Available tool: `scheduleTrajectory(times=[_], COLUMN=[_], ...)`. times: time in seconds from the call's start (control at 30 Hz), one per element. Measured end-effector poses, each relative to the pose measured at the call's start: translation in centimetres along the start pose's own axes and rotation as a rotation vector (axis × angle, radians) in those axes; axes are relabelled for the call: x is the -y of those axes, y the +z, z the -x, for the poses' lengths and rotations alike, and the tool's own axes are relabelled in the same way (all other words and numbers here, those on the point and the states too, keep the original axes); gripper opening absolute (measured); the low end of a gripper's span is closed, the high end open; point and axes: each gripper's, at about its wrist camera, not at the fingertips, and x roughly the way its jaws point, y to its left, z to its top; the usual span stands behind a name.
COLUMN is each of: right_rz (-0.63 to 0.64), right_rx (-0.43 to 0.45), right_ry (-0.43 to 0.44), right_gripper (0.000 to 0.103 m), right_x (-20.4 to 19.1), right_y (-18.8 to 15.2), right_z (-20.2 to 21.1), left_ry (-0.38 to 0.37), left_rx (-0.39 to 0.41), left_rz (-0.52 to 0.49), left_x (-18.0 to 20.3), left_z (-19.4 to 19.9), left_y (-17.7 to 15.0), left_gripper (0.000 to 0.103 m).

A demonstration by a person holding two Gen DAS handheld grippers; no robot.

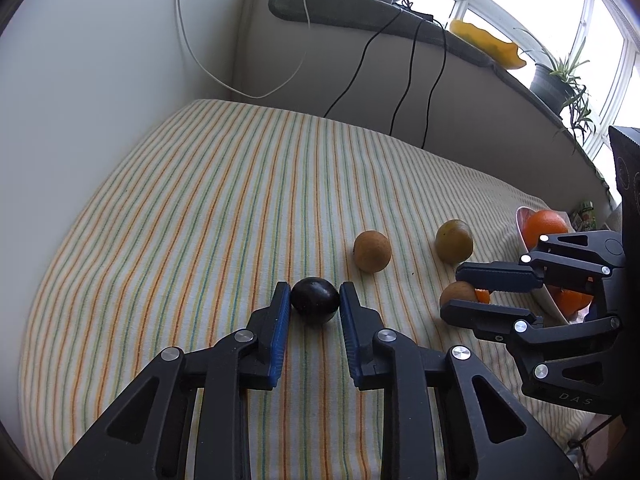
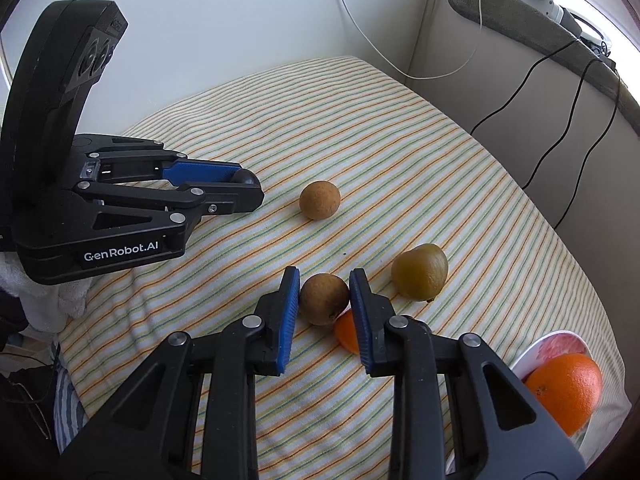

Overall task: Organize fruits
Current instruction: 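Close the left tool on the plum while the right tool closes on the kiwi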

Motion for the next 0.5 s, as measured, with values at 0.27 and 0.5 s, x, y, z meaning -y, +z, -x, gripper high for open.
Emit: scheduleTrajectory(times=[0.27, 0.5], right_rz=[-0.029, -0.076], right_rx=[0.058, 0.118], right_ry=[0.008, 0.008], right_gripper=[0.027, 0.027], right_x=[0.1, 0.7], right_y=[-0.3, -1.3], right_z=[2.4, 5.4], left_ry=[-0.015, -0.056], left_rx=[0.023, 0.049], left_rz=[0.01, 0.002], left_x=[0.1, 1.6], left_z=[1.4, 2.9], left_y=[-0.2, -0.2], left_gripper=[0.023, 0.023])
